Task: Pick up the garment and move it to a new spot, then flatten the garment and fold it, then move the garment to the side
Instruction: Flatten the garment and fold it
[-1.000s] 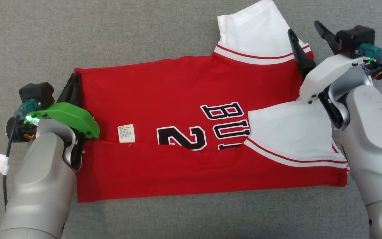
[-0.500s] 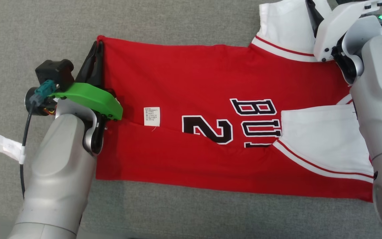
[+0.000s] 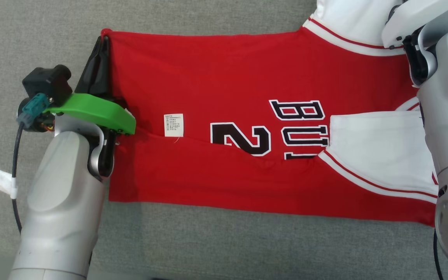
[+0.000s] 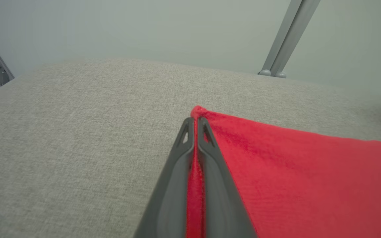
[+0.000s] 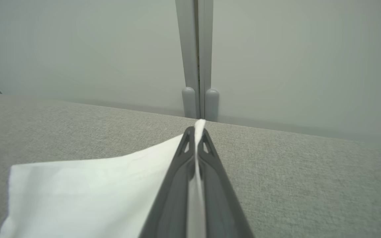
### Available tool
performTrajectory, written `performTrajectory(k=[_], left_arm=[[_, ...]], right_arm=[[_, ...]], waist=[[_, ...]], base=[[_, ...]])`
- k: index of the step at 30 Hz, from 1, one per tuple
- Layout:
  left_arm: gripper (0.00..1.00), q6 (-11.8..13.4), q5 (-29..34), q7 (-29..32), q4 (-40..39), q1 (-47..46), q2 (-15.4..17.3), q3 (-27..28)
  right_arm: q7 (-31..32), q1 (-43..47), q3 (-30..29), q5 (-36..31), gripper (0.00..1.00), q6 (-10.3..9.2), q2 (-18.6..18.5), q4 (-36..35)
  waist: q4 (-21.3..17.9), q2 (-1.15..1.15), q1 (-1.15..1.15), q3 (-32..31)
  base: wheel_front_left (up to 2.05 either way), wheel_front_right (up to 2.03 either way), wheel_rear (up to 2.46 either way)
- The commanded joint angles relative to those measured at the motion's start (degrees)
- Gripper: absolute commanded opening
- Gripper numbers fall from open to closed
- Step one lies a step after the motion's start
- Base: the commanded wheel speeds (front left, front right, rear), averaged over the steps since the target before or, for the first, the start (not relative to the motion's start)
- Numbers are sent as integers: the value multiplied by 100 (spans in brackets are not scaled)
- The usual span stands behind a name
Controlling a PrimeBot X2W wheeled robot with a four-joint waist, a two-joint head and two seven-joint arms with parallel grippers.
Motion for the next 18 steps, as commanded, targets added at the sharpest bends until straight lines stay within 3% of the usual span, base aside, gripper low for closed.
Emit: performTrajectory(k=[1, 9, 18], left_arm=[[0, 10, 63, 2, -106, 131, 56, 111], [0, 10, 394, 2, -691, 647, 25, 646], [0, 10, 693, 2, -738, 1491, -48, 962]], right_arm=[[-164, -65, -98, 40, 0, -12, 12, -44], [-378, 421, 57, 513, 0, -12, 165, -651], [-381, 2299, 376, 1451, 0, -12, 115, -2312]], waist=[[-101, 0, 0, -120], [-393, 0, 0, -443], [-663, 0, 0, -962]], base=[[0, 0, 0], [0, 0, 0], [0, 0, 0]])
